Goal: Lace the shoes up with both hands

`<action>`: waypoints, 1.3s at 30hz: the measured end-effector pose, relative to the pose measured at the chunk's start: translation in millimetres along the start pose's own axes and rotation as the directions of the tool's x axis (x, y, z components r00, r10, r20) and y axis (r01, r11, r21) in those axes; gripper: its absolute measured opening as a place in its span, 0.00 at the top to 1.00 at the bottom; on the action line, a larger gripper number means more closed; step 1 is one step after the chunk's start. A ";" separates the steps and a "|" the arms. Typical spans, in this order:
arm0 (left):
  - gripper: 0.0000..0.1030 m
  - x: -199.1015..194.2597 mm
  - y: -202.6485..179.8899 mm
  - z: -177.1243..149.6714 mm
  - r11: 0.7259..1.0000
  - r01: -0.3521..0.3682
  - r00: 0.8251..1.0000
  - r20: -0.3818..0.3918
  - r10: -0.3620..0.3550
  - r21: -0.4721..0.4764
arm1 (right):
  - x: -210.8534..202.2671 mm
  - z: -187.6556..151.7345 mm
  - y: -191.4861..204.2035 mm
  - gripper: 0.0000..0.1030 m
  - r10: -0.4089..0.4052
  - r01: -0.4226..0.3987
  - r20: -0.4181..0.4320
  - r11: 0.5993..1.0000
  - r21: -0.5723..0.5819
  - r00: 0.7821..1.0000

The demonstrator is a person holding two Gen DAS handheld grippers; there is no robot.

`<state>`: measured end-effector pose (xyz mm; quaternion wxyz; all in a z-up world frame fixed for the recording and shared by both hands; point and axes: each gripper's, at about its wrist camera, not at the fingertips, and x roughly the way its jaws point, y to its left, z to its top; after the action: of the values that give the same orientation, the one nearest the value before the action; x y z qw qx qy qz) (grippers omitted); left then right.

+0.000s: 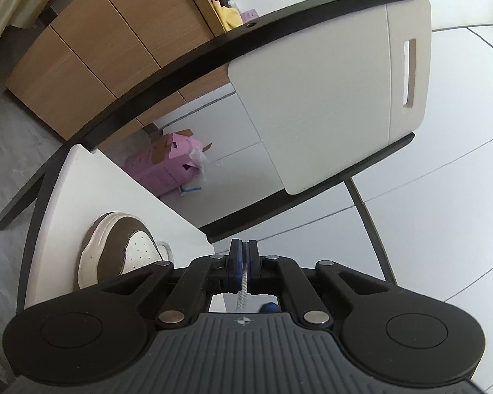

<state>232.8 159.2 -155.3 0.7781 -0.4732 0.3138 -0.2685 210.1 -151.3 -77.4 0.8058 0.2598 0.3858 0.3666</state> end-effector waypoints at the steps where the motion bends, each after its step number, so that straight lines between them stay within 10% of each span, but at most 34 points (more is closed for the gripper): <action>1: 0.97 0.1 0.4 -0.2 1.000 0.004 1.000 0.002 -0.004 -0.006 | 0.8 -2.4 0.8 0.82 0.016 -0.016 0.002 1.000 0.020 1.000; 7: 0.97 1.4 1.9 -1.1 0.999 0.025 1.000 0.006 -0.025 -0.031 | 7.3 -17.1 0.4 0.71 0.106 -0.108 0.020 0.980 0.164 0.994; 15: 0.97 4.2 3.9 -1.7 0.997 0.037 0.999 -0.004 -0.037 -0.066 | 11.7 -39.8 -55.5 0.70 0.137 -0.268 0.260 0.768 0.582 0.956; 20: 0.97 5.9 1.3 -3.8 0.997 0.049 0.999 -0.016 -0.050 -0.060 | 9.8 -36.8 -57.3 0.71 0.107 -0.287 0.318 0.749 0.598 0.942; 24: 0.97 6.2 3.7 -4.0 0.995 0.063 0.998 -0.019 -0.064 -0.079 | 7.1 -33.8 -59.6 0.92 0.078 -0.285 0.345 0.746 0.602 0.935; 39: 0.97 6.3 7.0 -4.2 0.991 0.077 0.997 -0.017 -0.079 -0.109 | 4.5 -29.2 -61.7 0.95 0.059 -0.273 0.360 0.767 0.581 0.931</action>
<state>234.7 155.2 -164.6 0.7370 -0.5236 0.3172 -0.2863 212.5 -180.6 -139.2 0.6900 0.6002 0.3238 0.2424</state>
